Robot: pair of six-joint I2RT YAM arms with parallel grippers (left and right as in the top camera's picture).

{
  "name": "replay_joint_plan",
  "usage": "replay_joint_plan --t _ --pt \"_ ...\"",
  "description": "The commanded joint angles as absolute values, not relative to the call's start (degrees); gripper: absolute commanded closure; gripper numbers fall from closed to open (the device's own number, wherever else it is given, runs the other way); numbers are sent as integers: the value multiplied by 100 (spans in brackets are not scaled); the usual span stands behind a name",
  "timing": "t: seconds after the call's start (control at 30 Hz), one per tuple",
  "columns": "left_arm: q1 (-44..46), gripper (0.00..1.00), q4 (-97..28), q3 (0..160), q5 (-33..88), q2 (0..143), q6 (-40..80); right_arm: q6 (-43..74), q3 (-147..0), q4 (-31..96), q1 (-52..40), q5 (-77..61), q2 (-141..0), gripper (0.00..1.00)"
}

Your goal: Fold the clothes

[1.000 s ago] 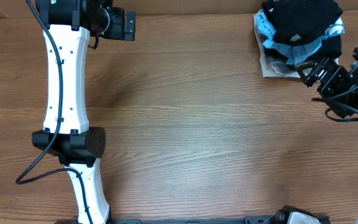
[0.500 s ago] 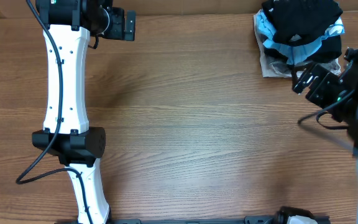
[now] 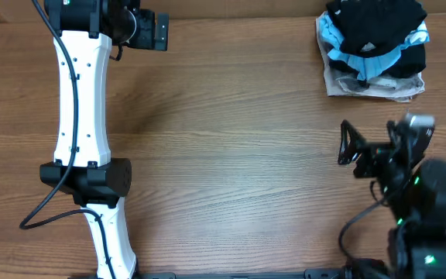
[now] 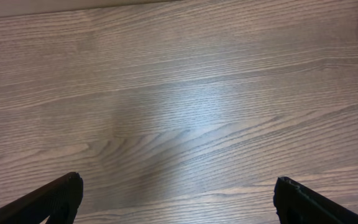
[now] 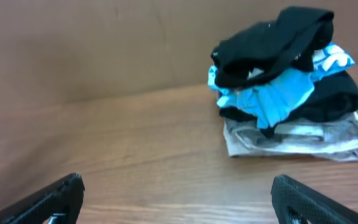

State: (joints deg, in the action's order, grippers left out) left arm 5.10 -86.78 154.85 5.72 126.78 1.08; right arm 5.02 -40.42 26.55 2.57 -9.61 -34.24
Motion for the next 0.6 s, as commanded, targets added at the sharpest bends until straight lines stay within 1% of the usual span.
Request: replay_joint_plan --t 0.0,0.13,0.23,0.57 --pt "493 0 -8670 15476 552 12739 -3 425 -2873 1920 226 -886 -2469 0" --pt "493 0 -8672 15476 552 12739 -3 427 -1844 1109 224 -937 -1763 0" --pt "493 0 -8670 15476 552 12739 -3 425 -1297 768 220 -1059 -1461 0" --pt "493 0 -8672 15476 552 12739 -3 423 -478 578 43 -1052 -913 0"
